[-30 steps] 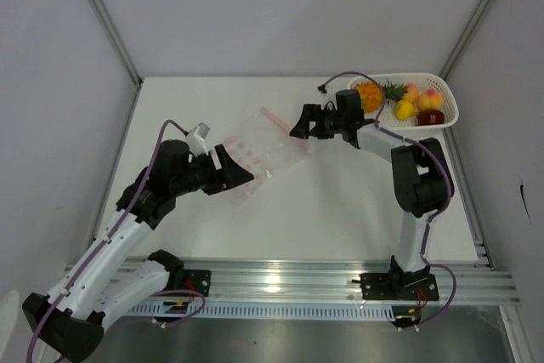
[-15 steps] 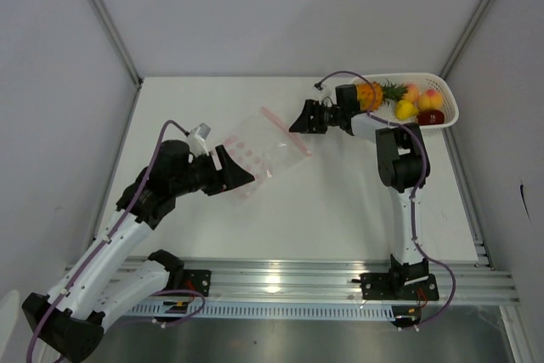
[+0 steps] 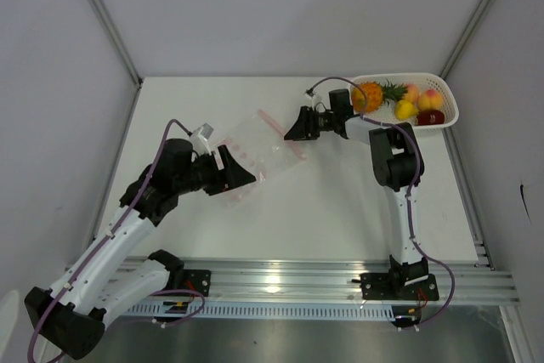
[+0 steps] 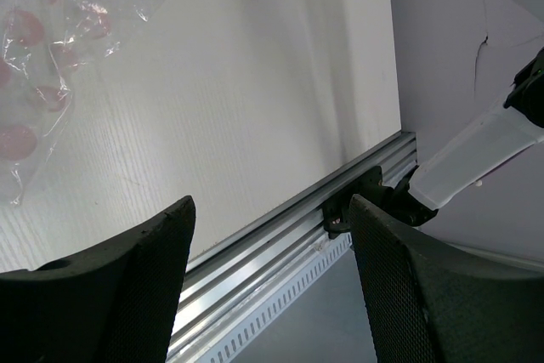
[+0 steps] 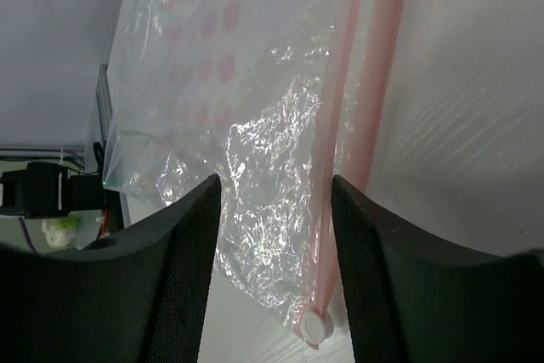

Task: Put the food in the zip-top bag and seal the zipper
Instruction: Pick up the zipper food storage bag at the center of the board.

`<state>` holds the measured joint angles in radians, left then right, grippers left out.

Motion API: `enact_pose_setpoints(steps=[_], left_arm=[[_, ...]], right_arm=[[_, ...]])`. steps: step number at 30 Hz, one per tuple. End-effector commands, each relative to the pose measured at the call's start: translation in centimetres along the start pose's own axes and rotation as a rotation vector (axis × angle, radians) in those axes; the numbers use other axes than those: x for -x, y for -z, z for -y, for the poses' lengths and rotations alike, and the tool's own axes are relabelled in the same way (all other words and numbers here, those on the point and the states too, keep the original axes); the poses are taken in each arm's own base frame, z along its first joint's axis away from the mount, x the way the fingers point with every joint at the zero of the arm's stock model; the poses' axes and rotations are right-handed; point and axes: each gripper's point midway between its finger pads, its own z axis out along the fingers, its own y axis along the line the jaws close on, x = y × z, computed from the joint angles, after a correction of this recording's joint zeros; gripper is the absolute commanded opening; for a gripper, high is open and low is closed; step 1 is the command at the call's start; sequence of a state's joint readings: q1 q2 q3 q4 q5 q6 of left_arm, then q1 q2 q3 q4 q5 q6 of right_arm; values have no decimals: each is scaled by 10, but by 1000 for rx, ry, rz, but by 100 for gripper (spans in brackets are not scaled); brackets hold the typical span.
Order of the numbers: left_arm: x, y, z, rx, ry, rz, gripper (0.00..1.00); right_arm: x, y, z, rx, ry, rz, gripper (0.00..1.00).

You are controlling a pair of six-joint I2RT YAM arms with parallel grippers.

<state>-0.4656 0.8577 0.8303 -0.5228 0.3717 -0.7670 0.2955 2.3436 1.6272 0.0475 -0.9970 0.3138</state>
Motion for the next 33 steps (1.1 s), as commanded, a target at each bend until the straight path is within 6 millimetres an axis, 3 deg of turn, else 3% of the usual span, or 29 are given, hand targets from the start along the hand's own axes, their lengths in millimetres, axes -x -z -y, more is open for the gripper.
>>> enact_pose_setpoints(steps=[1,6,11,21,24,25,28,30,31,33], left_arm=[[5,3,12,-36,-28,12,76],[7,2,10,-15,-25,5,76],[10,3,11,-1,-28,4,77],[12,3,11,12,-26,7,77],[15,5,11,23,-28,13,77],[15,5,11,24,-28,16,77],[18,7,11,38,-29,28,78],[20,6,8,58,-32,26,78],[18,5,3,86,-27,12,78],[27,3,5,116,-43,15,79]], right_arm=[[-6,-7,-14,93,19,-18,56],[-18,-18,-19,132,6,-41,50],[-23,-29,-31,182,6,-38,51],[-51,-49,-34,231,-49,-42,48],[-61,-58,-40,258,-68,-49,35],[-62,-59,-43,263,-81,-51,23],[-57,-60,-54,256,-53,-21,3],[-61,-55,-61,242,-50,-5,0],[-49,-48,-76,242,-15,27,0],[-57,-43,-90,225,21,18,0]])
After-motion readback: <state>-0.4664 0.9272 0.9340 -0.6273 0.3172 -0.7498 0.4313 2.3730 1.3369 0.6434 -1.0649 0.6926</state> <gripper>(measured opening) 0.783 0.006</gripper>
